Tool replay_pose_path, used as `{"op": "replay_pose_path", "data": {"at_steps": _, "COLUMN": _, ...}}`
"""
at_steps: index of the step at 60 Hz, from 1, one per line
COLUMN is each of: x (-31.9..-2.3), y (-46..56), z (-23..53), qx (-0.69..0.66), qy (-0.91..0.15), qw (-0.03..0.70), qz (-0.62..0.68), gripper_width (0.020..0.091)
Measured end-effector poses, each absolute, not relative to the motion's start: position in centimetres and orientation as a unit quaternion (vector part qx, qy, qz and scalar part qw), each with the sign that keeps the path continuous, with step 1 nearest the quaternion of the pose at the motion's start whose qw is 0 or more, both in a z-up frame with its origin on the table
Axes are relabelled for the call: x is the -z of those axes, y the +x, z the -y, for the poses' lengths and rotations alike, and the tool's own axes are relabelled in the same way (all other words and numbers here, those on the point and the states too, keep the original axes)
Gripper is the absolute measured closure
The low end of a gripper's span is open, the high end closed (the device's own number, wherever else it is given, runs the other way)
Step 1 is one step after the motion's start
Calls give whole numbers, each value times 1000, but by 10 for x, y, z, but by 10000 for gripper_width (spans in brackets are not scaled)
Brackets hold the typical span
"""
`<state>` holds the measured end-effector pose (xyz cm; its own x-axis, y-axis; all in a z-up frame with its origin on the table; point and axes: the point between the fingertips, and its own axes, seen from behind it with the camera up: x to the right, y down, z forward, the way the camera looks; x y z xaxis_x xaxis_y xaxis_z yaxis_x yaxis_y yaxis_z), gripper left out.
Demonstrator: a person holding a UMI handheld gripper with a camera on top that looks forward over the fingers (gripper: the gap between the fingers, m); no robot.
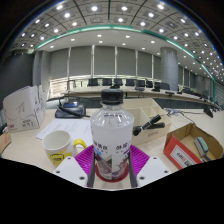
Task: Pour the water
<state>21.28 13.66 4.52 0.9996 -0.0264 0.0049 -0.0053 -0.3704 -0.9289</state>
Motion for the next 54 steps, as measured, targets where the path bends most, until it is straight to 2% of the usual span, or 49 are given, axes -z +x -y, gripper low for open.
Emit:
{"op": "replay_pose_path", "data": {"at_steps": 8, "x": -45, "y": 216, "z": -132, "qx": 7, "qy": -833, "qw": 553, "qz": -17, "gripper_width": 492}}
{"op": "replay_pose_path", "data": {"at_steps": 13, "x": -51, "y": 222, "z": -125, "qx": 28, "qy": -837, "qw": 546, "qz": -12, "gripper_width": 254}}
{"op": "replay_pose_path", "data": {"at_steps": 14, "x": -53, "y": 222, "z": -122, "qx": 32, "qy": -838, "qw": 545, "qz": -10, "gripper_width": 228}}
{"op": "replay_pose_path", "data": {"at_steps": 16, "x": -60, "y": 220, "z": -115, "qx": 38, "qy": -840, "qw": 541, "qz": -6, "gripper_width": 258}}
{"op": "replay_pose_path", "data": {"at_steps": 23, "x": -81, "y": 213, "z": -87, "qx": 45, "qy": -855, "qw": 517, "qz": -14, "gripper_width": 242}}
{"op": "replay_pose_path", "data": {"at_steps": 40, "x": -162, "y": 147, "z": 40, "qx": 55, "qy": -892, "qw": 440, "qz": -80, "gripper_width": 240}}
{"op": "replay_pose_path", "data": {"at_steps": 47, "x": -202, "y": 108, "z": 88, "qx": 48, "qy": -893, "qw": 437, "qz": -91, "gripper_width": 241}}
{"op": "replay_pose_path", "data": {"at_steps": 54, "x": -226, "y": 81, "z": 135, "qx": 62, "qy": -896, "qw": 430, "qz": -88, "gripper_width": 243}}
